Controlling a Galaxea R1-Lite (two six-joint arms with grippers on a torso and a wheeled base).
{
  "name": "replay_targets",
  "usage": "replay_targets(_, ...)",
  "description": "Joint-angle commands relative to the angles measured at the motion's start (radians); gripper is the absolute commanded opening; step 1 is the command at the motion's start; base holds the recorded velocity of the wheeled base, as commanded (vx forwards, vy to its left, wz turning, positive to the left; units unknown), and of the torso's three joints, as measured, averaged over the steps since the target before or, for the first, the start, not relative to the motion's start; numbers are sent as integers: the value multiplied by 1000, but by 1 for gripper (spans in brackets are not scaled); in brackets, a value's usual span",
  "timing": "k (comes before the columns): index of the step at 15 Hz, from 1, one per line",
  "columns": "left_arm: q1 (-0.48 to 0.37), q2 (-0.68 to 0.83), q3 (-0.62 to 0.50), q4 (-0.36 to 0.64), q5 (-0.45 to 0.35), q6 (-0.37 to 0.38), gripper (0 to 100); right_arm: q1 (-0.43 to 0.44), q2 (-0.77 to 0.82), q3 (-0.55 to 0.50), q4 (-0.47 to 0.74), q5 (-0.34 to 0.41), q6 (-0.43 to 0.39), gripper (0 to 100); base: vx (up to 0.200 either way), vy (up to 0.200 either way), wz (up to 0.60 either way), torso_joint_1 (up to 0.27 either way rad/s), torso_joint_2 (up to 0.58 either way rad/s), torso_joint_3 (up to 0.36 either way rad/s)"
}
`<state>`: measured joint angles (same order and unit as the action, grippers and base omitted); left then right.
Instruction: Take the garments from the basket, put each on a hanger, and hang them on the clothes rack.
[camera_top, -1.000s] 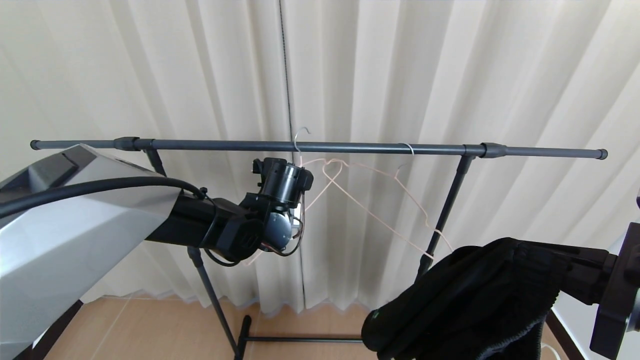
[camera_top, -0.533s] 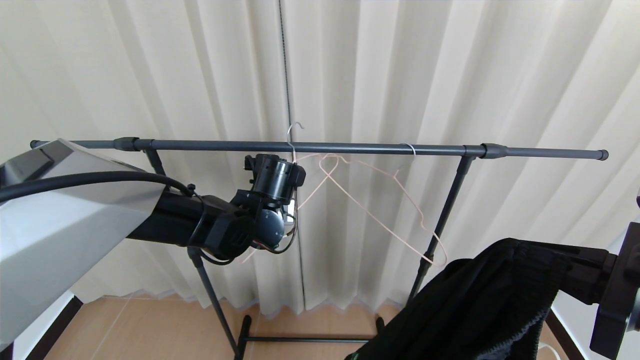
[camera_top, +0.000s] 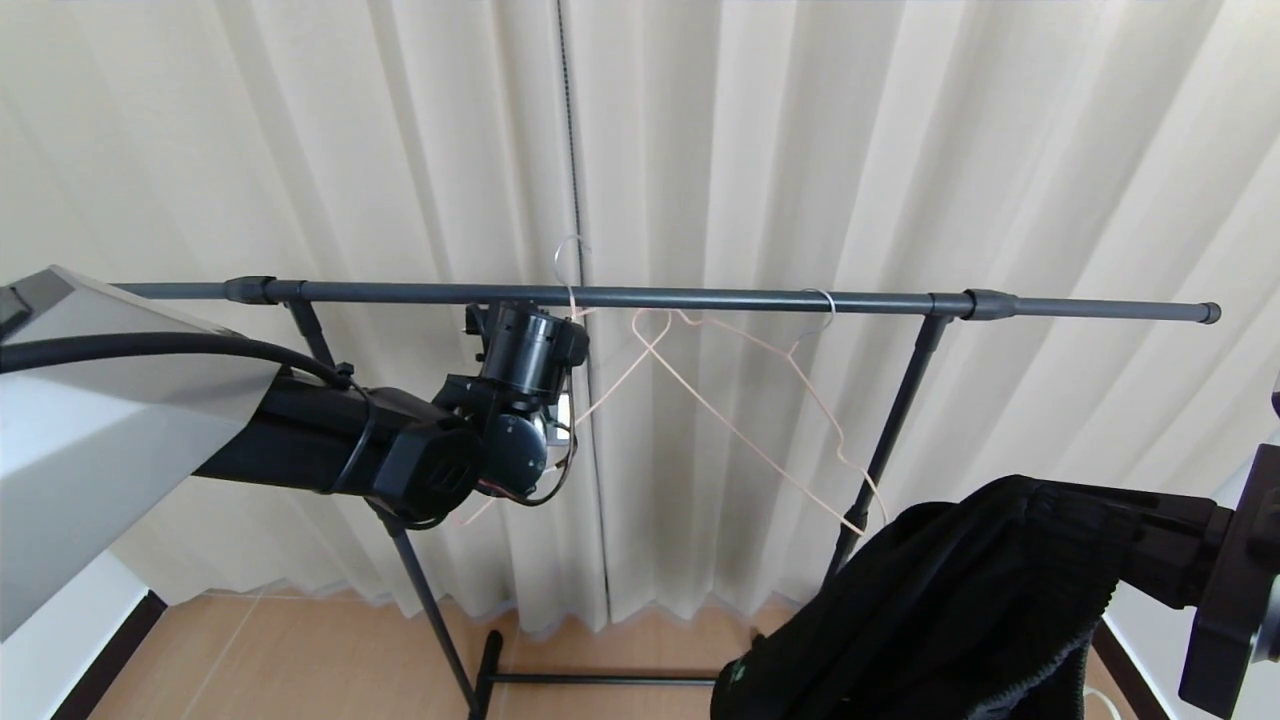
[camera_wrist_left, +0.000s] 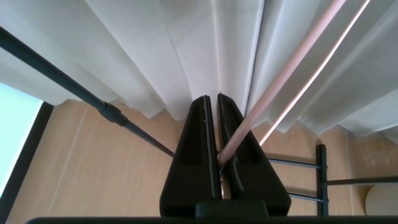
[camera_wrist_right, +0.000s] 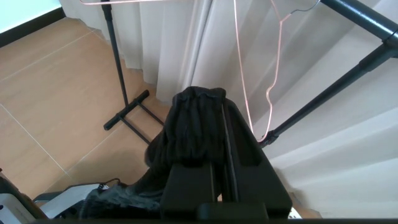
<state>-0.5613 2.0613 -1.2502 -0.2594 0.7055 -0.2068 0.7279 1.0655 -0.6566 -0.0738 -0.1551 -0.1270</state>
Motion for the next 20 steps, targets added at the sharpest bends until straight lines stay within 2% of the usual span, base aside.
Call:
replay_targets(1, 1, -10, 5, 0, 0, 0, 0, 1, 2, 0, -1, 0, 0, 0, 0, 0, 0, 0, 0, 0)
replay_targets(7, 14, -69, 72, -1, 14, -2, 0, 1, 5, -1, -1, 0, 1, 0, 0, 0, 0, 0, 0, 0)
replay_targets(11, 21, -104, 135, -55, 12, 6, 0, -1, 7, -1, -3, 0, 0, 0, 0, 0, 0, 0, 0, 0)
replay_targets(15, 9, -168, 227, -61, 14, 4, 0, 1, 7, 0, -3, 0, 0, 0, 0, 0, 0, 0, 0, 0)
replay_targets(20, -42, -288, 396, -144, 12, 12, 0, 1, 8, 2, -3, 0, 0, 0, 0, 0, 0, 0, 0, 0)
